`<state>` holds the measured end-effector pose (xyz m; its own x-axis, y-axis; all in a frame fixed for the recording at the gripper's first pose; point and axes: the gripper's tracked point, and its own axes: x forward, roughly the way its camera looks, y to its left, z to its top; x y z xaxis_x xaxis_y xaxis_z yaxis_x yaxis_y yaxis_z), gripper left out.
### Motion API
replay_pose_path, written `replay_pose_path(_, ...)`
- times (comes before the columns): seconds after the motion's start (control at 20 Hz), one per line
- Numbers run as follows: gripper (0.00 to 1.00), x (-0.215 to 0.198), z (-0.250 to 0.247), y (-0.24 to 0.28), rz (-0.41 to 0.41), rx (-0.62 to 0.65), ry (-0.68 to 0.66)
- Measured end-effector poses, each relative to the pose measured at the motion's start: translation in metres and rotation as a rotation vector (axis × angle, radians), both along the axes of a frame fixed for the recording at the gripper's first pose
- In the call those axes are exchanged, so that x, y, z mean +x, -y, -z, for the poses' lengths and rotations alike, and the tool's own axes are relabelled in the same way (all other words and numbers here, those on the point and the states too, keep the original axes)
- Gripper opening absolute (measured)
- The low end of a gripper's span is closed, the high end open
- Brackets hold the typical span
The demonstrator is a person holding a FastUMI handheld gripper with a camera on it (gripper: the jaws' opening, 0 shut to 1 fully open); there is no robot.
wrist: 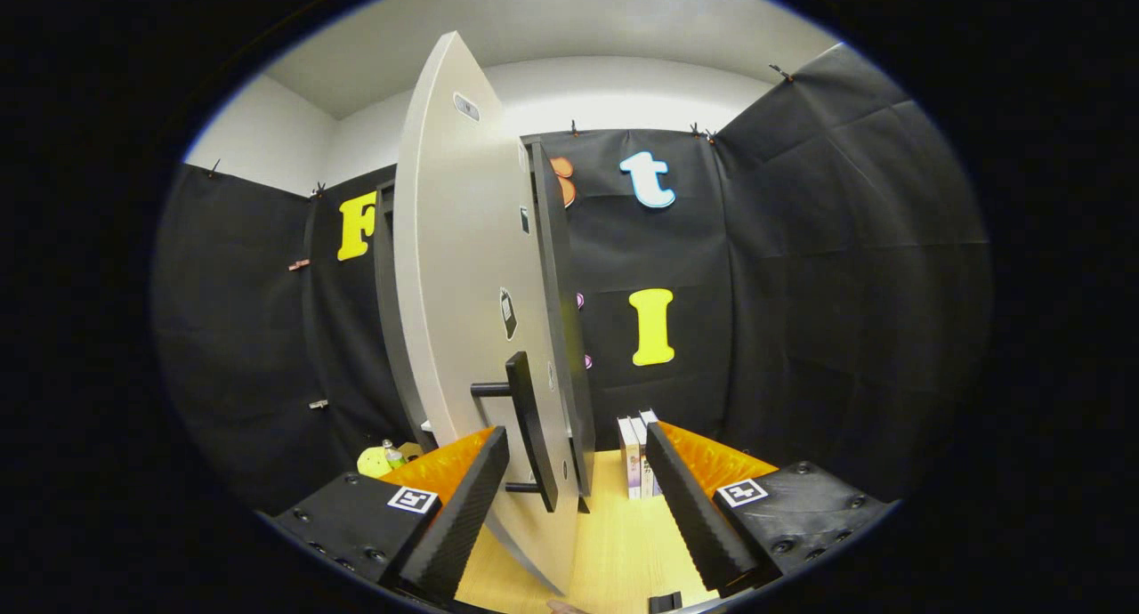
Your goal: Open the shoe cabinet door, grab the shoes and put them into the shoe cabinet, then close the shoe cabinet door.
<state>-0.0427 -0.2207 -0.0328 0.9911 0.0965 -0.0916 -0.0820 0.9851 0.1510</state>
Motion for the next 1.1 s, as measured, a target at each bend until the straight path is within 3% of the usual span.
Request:
replay_pose_path(0.25,0.98,0.003,0.000,-0.016,-0.048,0.009,0.010)
replay_pose_path(0.6,0.98,0.011,0.002,-0.080,-0.133,0.002,0.018)
replay_pose_path(1.1,0.98,0.054,0.003,-0.173,-0.106,0.036,0.033)
